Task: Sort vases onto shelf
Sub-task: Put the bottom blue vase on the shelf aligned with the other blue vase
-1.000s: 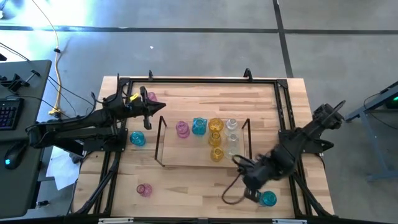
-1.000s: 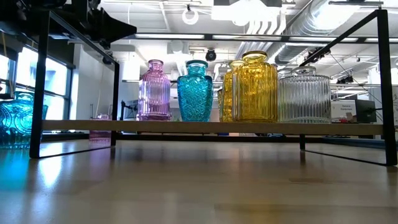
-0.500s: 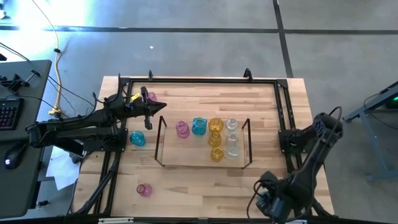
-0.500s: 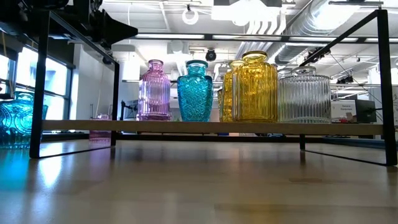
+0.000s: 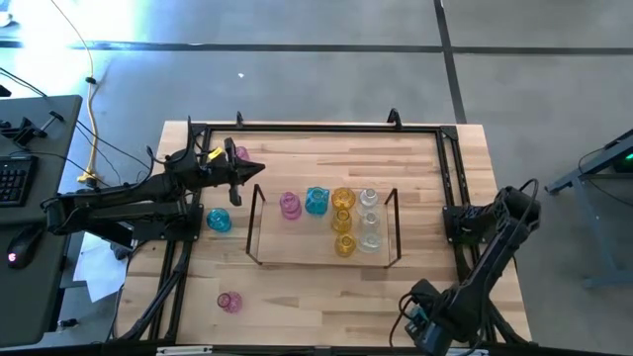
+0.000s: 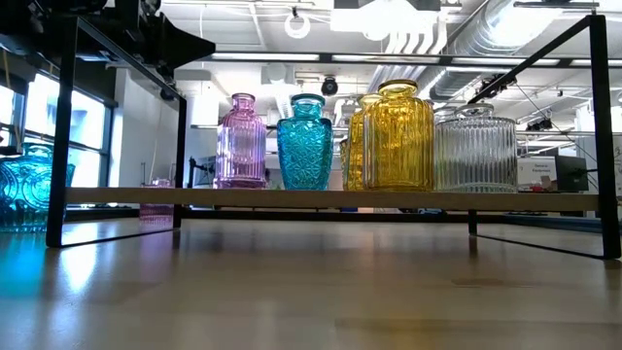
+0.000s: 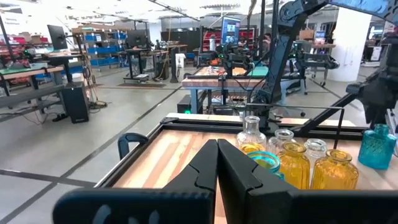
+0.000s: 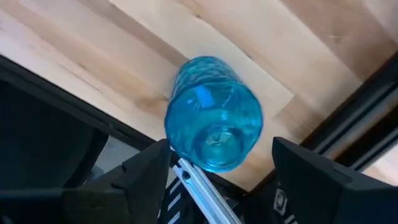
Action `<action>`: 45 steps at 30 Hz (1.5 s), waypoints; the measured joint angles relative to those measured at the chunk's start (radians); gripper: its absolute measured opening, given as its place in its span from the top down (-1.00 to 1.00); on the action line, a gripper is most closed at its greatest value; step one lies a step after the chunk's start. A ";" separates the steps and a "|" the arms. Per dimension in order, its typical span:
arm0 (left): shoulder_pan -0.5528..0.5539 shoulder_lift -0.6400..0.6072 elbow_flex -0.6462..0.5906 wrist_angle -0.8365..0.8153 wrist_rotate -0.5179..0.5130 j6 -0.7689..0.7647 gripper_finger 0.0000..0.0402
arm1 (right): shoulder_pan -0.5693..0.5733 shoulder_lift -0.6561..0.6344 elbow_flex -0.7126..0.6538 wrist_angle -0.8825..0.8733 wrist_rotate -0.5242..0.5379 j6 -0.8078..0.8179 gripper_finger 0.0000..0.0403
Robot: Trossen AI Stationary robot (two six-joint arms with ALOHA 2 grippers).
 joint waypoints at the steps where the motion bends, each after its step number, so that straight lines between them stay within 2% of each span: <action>1: 0.000 0.000 0.000 0.000 0.001 0.000 1.00 | 0.000 0.000 -0.008 0.016 -0.001 -0.001 -0.31; 7: 0.000 0.000 0.000 -0.001 0.002 -0.001 1.00 | -0.001 0.000 -0.046 0.051 -0.016 -0.005 -0.30; 10: 0.000 0.000 0.000 0.000 0.002 -0.001 1.00 | -0.001 0.000 -0.047 0.050 -0.020 -0.019 -0.21; 13: 0.000 0.000 0.000 0.000 0.001 -0.001 1.00 | -0.001 0.000 -0.047 0.049 -0.020 -0.028 -0.01; 19: 0.000 0.000 0.000 0.000 0.002 -0.001 1.00 | -0.001 -0.002 -0.046 0.013 -0.022 -0.081 0.57; 26: 0.000 0.000 0.000 0.000 0.002 -0.001 1.00 | -0.020 -0.013 -0.035 -0.005 -0.015 -0.166 0.56; 32: 0.000 0.000 0.000 0.000 0.002 -0.008 1.00 | -0.066 -0.024 0.040 -0.019 -0.008 -0.276 0.56; 39: 0.000 0.000 0.000 0.000 0.001 -0.008 1.00 | -0.147 -0.021 0.193 -0.016 0.048 -0.462 0.56; 45: 0.000 0.000 0.000 0.000 0.001 -0.008 1.00 | -0.242 0.024 0.398 -0.087 0.084 -0.728 0.56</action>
